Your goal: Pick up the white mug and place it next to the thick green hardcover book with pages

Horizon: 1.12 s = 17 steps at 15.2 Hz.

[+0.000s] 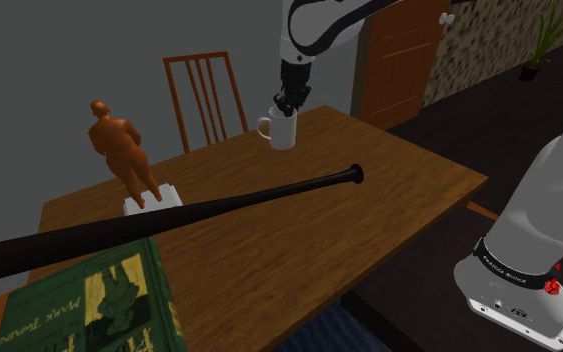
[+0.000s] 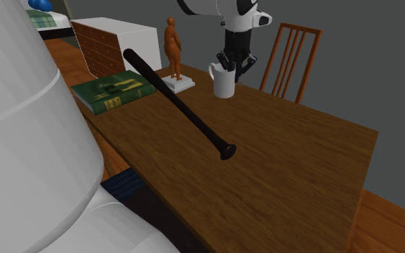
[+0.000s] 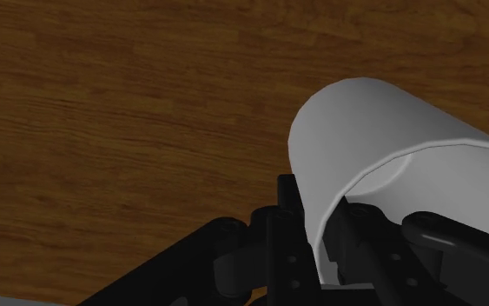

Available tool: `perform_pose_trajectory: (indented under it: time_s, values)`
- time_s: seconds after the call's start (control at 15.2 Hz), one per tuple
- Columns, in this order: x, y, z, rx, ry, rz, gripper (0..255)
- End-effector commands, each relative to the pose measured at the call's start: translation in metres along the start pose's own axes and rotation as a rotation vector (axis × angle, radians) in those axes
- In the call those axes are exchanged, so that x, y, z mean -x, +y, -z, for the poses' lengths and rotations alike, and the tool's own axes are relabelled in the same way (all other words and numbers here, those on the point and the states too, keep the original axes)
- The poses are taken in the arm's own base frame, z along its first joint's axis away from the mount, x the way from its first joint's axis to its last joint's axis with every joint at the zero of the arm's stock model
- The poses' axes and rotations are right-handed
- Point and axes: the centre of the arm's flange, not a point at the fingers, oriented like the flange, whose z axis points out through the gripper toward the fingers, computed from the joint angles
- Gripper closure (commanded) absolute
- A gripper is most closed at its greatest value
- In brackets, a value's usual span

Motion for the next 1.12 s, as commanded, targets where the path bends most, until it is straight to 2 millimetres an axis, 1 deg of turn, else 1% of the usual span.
perform_pose_trajectory:
  time_s: [0.0, 0.46, 0.53, 1.06]
  values:
    - [-0.002, 0.0, 0.012, 0.0, 0.0, 0.0, 255]
    - [-0.008, -0.001, 0.048, 0.0, 0.0, 0.0, 255]
    - [-0.008, -0.001, 0.049, 0.0, 0.0, 0.0, 255]
    - [0.034, -0.097, 0.054, 0.0, 0.0, 0.0, 255]
